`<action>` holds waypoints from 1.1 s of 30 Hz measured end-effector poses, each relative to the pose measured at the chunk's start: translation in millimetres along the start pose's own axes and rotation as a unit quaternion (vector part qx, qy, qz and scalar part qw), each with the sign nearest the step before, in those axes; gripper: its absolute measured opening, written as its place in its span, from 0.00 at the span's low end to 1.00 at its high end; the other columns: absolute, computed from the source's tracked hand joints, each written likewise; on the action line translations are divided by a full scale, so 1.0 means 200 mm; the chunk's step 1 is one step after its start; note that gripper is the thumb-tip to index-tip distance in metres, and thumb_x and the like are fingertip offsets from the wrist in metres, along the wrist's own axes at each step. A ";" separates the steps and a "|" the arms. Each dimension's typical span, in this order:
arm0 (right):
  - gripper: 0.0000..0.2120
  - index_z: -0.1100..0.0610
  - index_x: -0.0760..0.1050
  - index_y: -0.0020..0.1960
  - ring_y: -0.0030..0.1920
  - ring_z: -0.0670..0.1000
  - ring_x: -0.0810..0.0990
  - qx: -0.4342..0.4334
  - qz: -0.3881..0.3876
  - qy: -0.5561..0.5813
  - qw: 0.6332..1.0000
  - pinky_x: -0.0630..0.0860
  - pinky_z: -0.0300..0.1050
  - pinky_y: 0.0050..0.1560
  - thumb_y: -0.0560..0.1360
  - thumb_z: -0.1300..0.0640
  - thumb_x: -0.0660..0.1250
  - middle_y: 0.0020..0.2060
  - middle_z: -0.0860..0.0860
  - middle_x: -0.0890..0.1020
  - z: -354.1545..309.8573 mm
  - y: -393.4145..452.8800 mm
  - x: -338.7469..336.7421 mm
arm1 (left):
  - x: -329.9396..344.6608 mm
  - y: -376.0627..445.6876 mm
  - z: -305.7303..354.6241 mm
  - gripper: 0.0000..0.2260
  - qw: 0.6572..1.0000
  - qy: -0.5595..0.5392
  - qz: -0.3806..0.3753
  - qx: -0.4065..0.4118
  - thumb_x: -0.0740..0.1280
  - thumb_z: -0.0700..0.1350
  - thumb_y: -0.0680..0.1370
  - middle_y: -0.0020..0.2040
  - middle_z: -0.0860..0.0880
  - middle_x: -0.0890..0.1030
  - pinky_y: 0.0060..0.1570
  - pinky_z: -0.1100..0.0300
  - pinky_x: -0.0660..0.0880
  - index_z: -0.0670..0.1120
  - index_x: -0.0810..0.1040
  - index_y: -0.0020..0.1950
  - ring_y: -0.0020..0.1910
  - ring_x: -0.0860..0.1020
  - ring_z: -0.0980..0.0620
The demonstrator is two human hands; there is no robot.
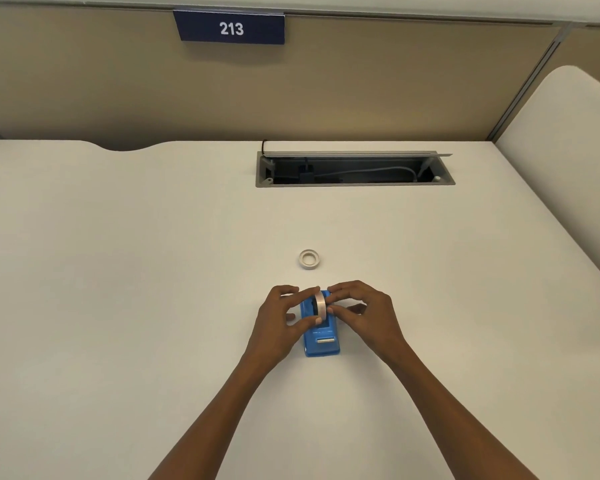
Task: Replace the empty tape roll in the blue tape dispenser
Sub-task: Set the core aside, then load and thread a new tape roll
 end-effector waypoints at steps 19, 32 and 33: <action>0.17 0.56 0.82 0.53 0.56 0.46 0.77 -0.056 -0.070 -0.058 0.994 0.74 0.27 0.47 0.70 0.71 0.64 0.61 0.52 0.76 -0.12 -0.03 0.00 | 0.00 -0.02 0.03 0.26 0.999 -0.032 0.002 0.007 0.70 0.49 0.73 0.67 0.47 0.71 0.55 0.60 0.73 0.62 0.62 0.66 0.61 0.73 0.50; 0.17 0.56 0.79 0.58 0.58 0.48 0.76 -0.027 -0.063 -0.061 0.996 0.74 0.27 0.41 0.72 0.69 0.65 0.59 0.52 0.76 -0.06 0.01 0.04 | -0.01 -0.04 0.08 0.19 0.996 -0.025 0.033 0.085 0.70 0.47 0.73 0.61 0.54 0.71 0.53 0.62 0.74 0.68 0.67 0.53 0.57 0.73 0.56; 0.17 0.56 0.79 0.58 0.57 0.48 0.76 -0.025 -0.063 -0.058 0.996 0.73 0.27 0.41 0.72 0.68 0.65 0.59 0.52 0.76 -0.06 0.02 0.04 | -0.01 -0.04 0.07 0.17 0.996 -0.020 0.031 0.083 0.69 0.47 0.73 0.62 0.52 0.71 0.54 0.61 0.74 0.65 0.69 0.54 0.57 0.72 0.56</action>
Point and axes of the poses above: each hand's wrist, its own y-axis towards the middle knuckle, its own x-axis out of the palm, z = x × y, the point moved 7 cm from there along y, towards the middle knuckle
